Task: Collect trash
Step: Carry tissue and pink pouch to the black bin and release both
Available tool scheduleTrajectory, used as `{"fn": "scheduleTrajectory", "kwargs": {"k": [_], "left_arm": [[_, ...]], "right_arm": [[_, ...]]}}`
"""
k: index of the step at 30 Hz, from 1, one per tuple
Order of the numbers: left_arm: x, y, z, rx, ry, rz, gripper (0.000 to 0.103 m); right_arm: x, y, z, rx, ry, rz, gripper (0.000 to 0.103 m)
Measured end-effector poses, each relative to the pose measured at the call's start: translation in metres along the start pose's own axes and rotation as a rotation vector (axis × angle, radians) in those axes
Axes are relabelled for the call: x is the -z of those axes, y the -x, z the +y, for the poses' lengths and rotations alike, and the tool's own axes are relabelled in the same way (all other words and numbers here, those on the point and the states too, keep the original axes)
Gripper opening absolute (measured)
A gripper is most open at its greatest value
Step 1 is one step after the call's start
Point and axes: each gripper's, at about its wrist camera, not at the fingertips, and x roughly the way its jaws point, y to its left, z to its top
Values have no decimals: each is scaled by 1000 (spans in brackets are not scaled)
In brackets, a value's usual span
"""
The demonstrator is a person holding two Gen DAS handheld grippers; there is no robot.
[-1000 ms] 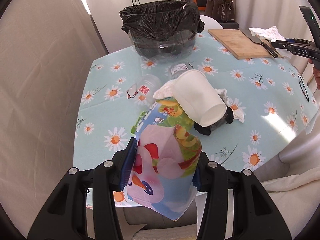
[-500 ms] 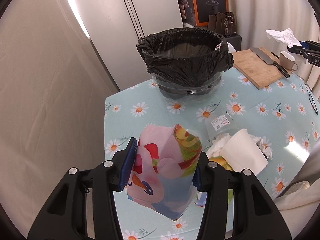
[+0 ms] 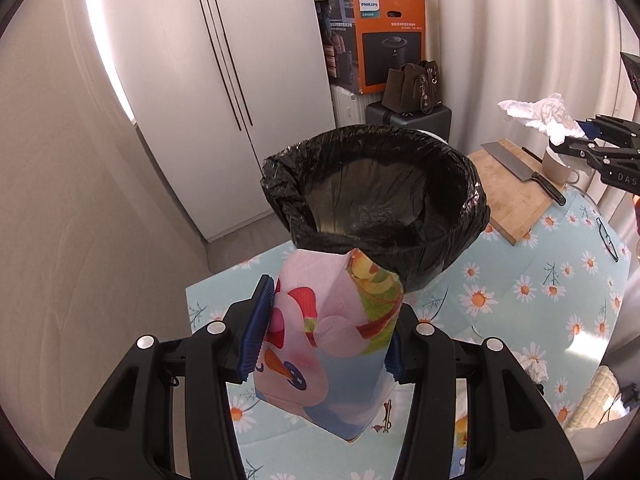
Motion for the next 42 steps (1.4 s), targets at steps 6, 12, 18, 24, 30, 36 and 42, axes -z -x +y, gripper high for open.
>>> {"fn": "scheduleTrajectory", "kwargs": {"k": [6,12,18,24,30,36,42], "left_arm": [[-45,-26,14,99,-38,-71,49],[-81,-55,22,179,-34,-156,75],[-90,-68,17,204,14,-214,97],[-74,-71,10,204,16,-180,97],[-47,-61,12,163,46,-138,97],[-20,-48,7,124,87,-92,97],[5,-35,-5,78,120,-51,97]], "right_arm": [[-22,-25,15,5,2,24,38],[-40,-50,24,-32,-44,27,43],[-41,-66,30,-24,-84,40,87],[-29,-62,31,-43,-89,59,86],[-14,-53,27,-48,-102,82,86],[0,-37,23,-67,-78,93,86],[17,-21,18,-107,-65,103,86]]}}
